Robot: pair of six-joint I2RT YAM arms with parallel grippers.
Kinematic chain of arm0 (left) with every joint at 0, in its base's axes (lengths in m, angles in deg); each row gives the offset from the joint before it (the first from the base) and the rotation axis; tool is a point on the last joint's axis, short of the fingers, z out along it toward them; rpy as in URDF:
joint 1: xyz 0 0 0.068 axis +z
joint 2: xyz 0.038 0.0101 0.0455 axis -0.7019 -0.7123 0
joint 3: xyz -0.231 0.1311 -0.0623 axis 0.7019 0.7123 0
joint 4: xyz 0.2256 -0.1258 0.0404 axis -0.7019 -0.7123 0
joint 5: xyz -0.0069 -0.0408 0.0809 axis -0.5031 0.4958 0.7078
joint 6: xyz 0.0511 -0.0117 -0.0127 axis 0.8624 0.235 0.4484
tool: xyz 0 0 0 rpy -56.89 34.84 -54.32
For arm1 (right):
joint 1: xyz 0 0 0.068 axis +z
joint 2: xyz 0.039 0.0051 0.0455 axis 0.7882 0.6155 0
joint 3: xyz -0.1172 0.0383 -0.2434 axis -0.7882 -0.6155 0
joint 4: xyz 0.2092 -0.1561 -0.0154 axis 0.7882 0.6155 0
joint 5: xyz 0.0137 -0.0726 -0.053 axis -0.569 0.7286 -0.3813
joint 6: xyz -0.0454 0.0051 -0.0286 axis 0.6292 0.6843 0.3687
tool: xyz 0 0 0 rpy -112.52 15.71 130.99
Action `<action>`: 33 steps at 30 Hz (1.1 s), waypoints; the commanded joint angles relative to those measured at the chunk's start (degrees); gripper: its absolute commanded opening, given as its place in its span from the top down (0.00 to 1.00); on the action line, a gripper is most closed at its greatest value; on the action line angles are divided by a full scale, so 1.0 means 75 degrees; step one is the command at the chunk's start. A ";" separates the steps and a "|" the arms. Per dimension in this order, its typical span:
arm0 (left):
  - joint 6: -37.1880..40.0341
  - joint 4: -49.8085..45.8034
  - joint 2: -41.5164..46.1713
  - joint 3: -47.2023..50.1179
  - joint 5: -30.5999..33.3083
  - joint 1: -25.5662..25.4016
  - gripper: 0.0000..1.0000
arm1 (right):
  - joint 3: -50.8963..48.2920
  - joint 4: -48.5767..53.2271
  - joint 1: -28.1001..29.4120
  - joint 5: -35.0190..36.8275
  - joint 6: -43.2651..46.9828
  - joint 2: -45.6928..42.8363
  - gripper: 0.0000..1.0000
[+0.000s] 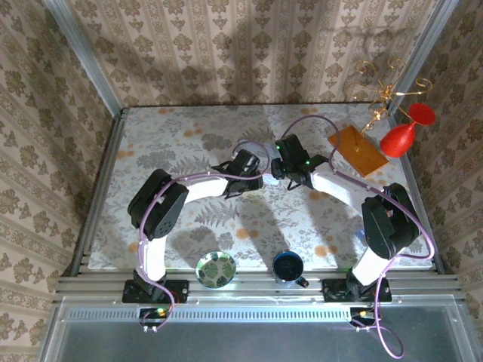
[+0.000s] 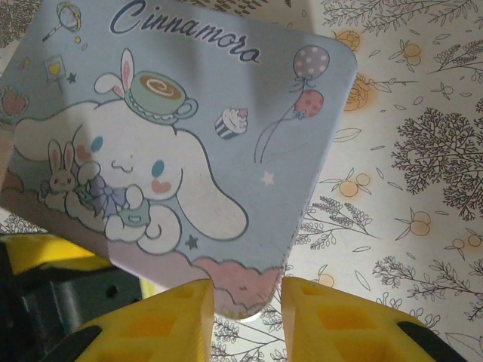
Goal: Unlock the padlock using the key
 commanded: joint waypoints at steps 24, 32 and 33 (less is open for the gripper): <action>-0.0717 -0.2317 0.1929 0.1323 -0.0486 0.0784 1.00 | -0.0108 0.0069 -0.0034 0.0022 -0.0060 -0.0240 0.69; 0.0205 -0.4701 0.2765 0.0885 -0.0770 0.1171 1.00 | -0.0632 0.0124 -0.0021 0.0228 -0.0211 -0.1000 0.68; 0.0326 -0.4893 0.2772 0.0828 -0.0857 0.1172 1.00 | -0.0700 0.0137 -0.0015 0.0275 -0.0231 -0.1102 0.69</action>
